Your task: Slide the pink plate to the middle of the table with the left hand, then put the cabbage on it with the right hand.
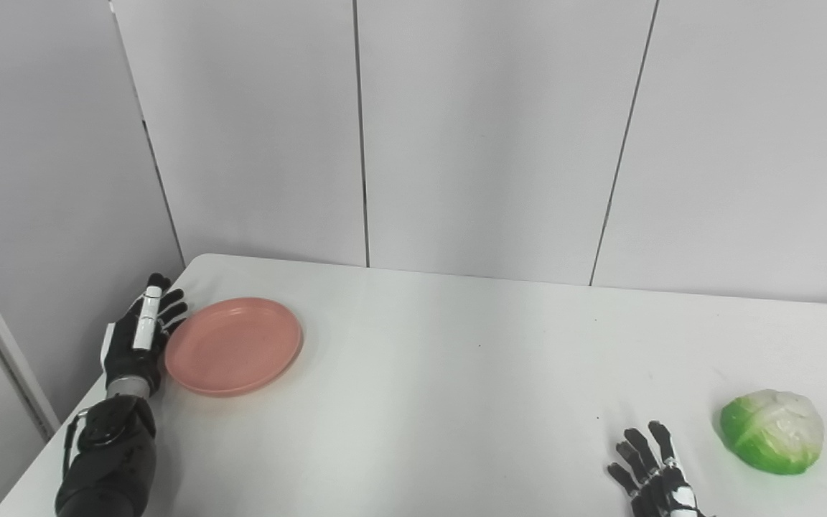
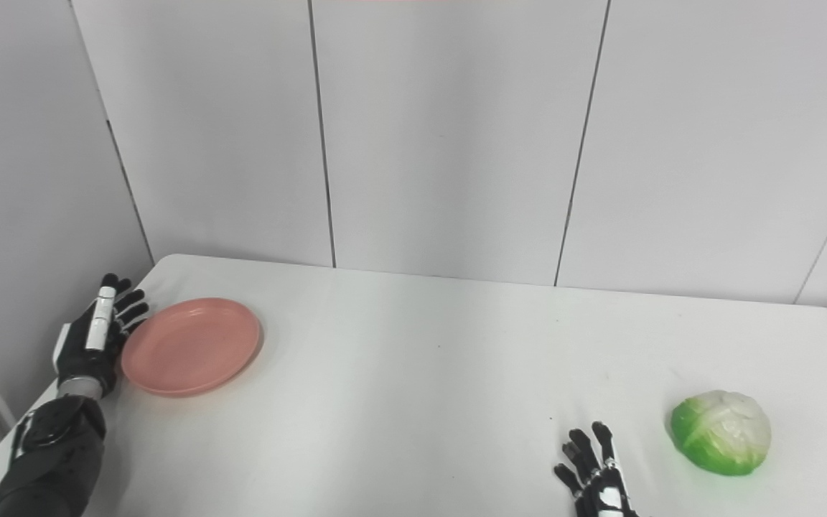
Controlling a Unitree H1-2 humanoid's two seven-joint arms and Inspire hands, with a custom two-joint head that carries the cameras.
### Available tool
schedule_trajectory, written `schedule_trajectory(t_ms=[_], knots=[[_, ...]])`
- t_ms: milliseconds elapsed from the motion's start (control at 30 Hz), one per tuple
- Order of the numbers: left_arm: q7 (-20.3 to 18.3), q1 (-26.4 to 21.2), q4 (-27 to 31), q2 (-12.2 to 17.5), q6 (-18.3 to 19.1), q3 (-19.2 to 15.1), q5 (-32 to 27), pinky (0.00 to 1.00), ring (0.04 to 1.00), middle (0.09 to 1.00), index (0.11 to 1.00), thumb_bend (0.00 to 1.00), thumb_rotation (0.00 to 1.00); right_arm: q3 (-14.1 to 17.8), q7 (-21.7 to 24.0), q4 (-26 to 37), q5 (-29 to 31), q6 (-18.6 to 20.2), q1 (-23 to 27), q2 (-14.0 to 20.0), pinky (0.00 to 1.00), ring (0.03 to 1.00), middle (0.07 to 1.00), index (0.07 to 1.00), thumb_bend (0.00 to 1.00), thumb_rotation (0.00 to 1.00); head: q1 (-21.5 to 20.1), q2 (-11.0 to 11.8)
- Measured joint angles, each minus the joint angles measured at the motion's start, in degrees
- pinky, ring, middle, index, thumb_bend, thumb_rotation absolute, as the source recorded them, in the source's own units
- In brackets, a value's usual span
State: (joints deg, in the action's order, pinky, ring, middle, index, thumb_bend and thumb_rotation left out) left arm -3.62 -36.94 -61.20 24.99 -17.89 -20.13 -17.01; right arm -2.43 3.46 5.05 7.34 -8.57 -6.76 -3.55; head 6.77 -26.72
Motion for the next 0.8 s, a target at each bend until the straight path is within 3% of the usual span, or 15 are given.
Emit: schedule_trajectory(t_ms=[467,800], knots=[[-4.39,2.39,9.46,-4.59,4.21,2.49,-1.22,0.72,0.781,0.774,0.759,0.81,0.82,-0.62,-0.49,0.32,-1.04,0.51,-0.09,-0.09,0.85,0.894,0.902,0.965,0.73,1.0,-0.97,-0.35],[-4.6,2.57,12.42,-6.56,6.35,4.11,-0.4,0.77,0.795,0.78,0.763,0.82,0.83,-1.57,-1.02,0.96,-1.69,1.83,-0.15,-0.25,0.83,0.879,0.89,0.958,0.73,1.0,-3.6,-1.4]])
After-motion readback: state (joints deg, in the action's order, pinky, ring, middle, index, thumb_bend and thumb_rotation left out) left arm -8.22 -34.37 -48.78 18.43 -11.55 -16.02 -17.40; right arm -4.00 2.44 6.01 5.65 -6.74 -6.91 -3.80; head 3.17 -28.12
